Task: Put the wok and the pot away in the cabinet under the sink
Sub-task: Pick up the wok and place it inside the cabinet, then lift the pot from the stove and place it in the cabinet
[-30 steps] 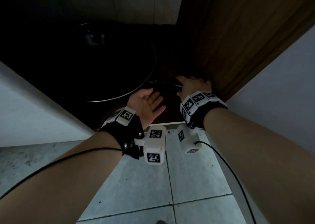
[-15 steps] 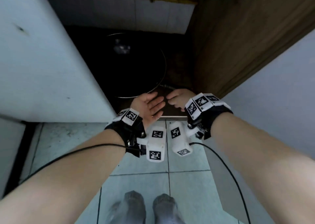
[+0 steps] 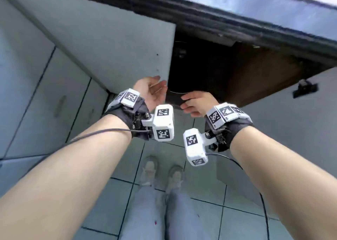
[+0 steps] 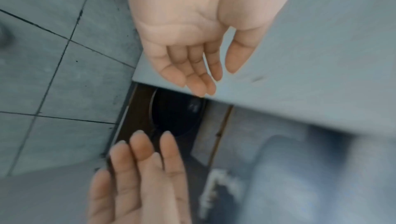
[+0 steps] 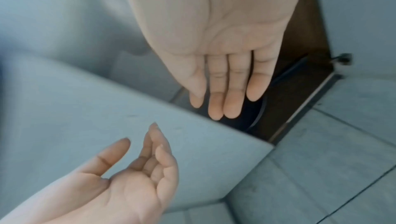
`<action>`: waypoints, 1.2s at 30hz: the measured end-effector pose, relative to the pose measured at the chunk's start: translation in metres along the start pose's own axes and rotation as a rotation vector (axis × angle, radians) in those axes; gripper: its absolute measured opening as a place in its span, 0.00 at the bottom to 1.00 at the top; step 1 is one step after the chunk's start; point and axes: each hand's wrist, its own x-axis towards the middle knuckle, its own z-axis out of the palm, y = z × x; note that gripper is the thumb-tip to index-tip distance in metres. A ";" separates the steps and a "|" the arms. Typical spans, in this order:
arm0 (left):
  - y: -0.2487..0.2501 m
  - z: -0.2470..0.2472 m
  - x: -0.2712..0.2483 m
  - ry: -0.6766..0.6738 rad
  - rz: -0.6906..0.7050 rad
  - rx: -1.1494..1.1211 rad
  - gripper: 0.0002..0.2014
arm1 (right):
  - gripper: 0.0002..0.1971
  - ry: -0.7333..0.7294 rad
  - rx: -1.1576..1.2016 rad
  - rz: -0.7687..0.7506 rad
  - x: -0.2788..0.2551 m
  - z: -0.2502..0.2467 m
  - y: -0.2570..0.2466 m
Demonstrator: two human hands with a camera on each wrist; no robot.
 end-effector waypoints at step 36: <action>0.472 -0.214 -0.125 0.358 0.464 -0.595 0.15 | 0.10 0.022 -0.018 -0.363 0.044 0.251 -0.550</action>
